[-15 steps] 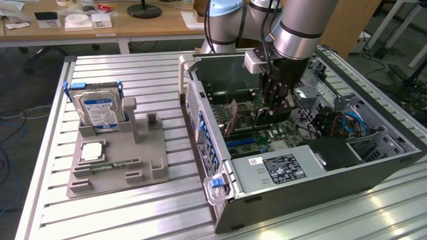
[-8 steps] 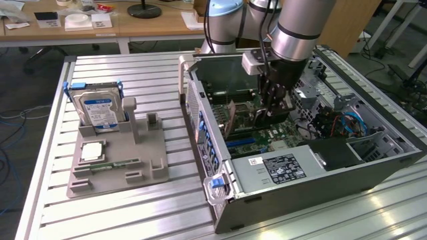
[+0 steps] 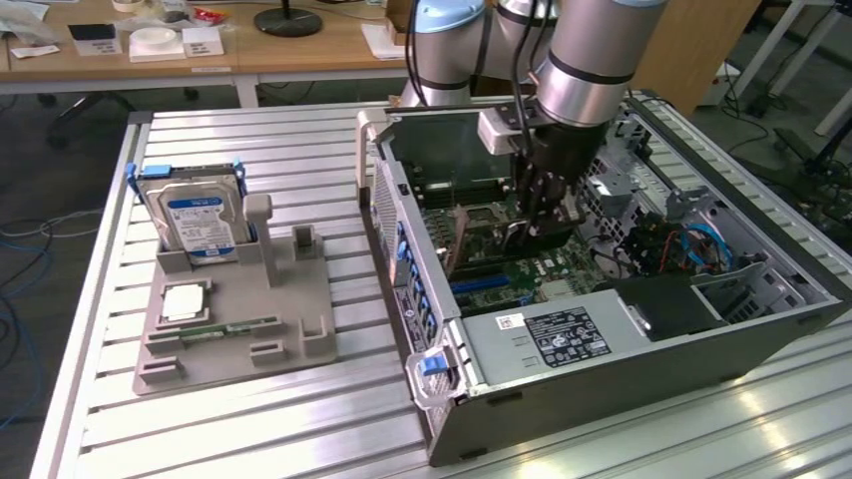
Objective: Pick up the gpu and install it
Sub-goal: 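Insert the gpu into the slot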
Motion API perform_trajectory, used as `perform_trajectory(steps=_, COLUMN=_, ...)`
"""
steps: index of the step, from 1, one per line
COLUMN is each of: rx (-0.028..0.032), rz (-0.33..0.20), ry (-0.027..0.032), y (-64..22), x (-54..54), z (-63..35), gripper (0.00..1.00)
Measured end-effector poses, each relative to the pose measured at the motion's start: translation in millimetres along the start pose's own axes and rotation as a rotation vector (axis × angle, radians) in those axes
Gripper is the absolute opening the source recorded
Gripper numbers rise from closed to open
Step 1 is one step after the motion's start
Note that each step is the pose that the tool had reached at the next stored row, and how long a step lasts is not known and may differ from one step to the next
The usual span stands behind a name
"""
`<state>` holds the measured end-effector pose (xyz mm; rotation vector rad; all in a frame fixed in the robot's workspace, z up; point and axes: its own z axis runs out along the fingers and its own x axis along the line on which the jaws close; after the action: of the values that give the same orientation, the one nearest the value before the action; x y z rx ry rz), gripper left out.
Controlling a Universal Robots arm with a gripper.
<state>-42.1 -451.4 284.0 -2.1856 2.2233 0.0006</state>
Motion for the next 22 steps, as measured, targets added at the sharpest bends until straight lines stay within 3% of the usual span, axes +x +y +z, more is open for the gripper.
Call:
perform_trajectory(steps=9, rx=0.0001, rz=0.0, ry=-0.0001, y=1.3, x=2.1, z=0.6, gripper=0.27)
perform_trajectory(steps=22, rx=0.0, rz=0.0, ry=0.0001, y=10.7, x=2.5, z=5.1, gripper=0.27)
